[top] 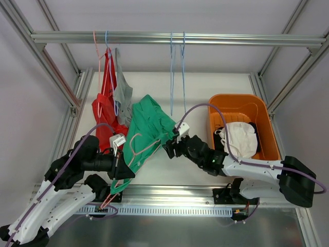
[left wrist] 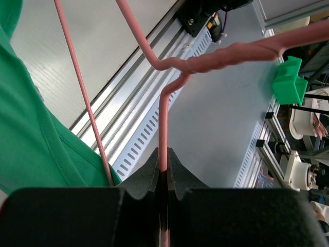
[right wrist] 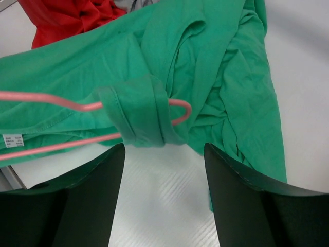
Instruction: Remove the tank top from the hanger
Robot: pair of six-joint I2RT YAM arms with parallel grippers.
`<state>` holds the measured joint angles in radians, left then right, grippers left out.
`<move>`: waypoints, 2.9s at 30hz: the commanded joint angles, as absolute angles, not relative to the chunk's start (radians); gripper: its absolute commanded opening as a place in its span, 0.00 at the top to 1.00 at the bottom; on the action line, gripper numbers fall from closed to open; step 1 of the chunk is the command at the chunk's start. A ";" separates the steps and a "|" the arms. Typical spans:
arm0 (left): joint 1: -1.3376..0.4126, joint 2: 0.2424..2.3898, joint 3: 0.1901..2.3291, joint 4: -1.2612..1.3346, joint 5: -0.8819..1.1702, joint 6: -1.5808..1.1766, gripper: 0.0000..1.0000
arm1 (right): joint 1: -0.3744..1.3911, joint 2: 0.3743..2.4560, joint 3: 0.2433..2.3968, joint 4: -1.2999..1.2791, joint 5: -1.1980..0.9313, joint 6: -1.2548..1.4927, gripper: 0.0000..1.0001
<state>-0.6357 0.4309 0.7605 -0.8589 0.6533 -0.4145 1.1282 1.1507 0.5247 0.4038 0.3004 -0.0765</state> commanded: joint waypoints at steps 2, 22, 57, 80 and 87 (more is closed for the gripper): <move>-0.646 0.414 0.804 -0.850 0.730 -0.451 1.00 | 1.124 1.184 0.587 0.564 0.316 -0.118 0.39; -0.646 0.419 0.837 -0.850 0.796 -0.410 1.00 | 1.025 0.933 0.446 0.582 0.569 -0.104 1.00; -0.795 0.833 1.040 0.722 0.230 -0.147 1.00 | 1.088 0.624 0.677 -0.136 0.041 0.061 1.00; -0.796 0.598 0.908 -0.417 0.103 -0.534 1.00 | 1.127 0.680 0.618 -0.121 0.230 0.107 0.00; -0.772 1.009 1.386 -0.563 -0.160 -0.393 1.00 | 1.126 0.652 0.621 -0.135 0.233 0.110 0.01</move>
